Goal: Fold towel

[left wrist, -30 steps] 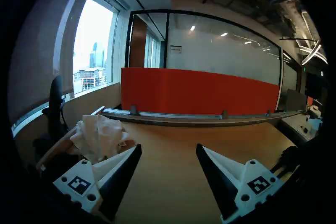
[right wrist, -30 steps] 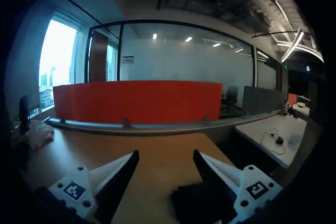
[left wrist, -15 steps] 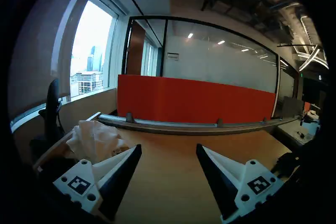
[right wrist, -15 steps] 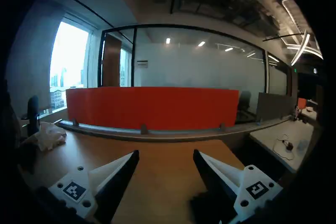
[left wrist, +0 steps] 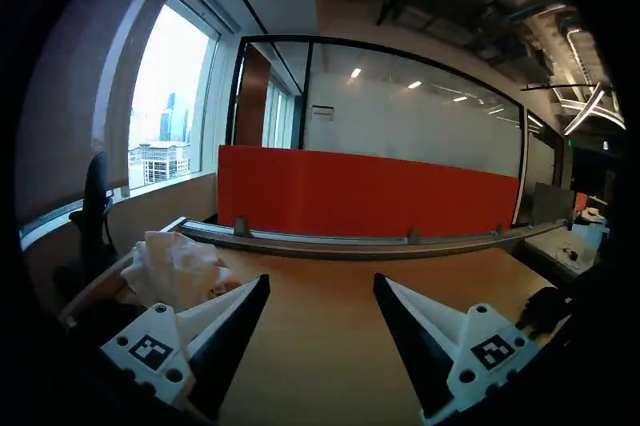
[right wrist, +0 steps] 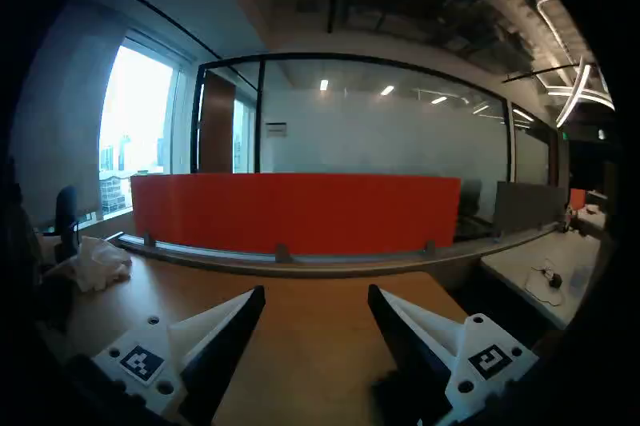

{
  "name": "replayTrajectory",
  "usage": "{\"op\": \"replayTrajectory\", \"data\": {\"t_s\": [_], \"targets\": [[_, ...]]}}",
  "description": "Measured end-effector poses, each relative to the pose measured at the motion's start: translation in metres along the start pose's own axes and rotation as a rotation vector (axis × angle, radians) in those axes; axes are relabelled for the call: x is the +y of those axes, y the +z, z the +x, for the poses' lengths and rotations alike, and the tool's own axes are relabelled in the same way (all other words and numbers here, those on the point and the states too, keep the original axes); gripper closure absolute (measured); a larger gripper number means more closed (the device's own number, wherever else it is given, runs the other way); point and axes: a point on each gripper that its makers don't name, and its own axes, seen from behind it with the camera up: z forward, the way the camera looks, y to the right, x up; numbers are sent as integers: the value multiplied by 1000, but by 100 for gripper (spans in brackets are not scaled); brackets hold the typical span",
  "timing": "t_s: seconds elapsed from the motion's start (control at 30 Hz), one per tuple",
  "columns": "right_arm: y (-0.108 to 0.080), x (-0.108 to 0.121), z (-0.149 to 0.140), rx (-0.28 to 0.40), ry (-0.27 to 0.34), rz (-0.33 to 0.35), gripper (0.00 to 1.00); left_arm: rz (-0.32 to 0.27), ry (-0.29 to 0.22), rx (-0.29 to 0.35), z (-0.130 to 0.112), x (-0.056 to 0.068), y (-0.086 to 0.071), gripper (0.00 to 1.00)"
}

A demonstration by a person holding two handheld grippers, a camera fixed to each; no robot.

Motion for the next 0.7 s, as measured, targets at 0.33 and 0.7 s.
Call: {"op": "replayTrajectory", "data": {"t_s": [0.33, 0.7], "targets": [[3, -19, -17, 37, 3, 15, 0, -2, 48, 27, -35, -4, 5, 4], [6, -36, -51, 36, -8, 17, 0, 13, 70, 58, -79, -19, 10, 4]]}}
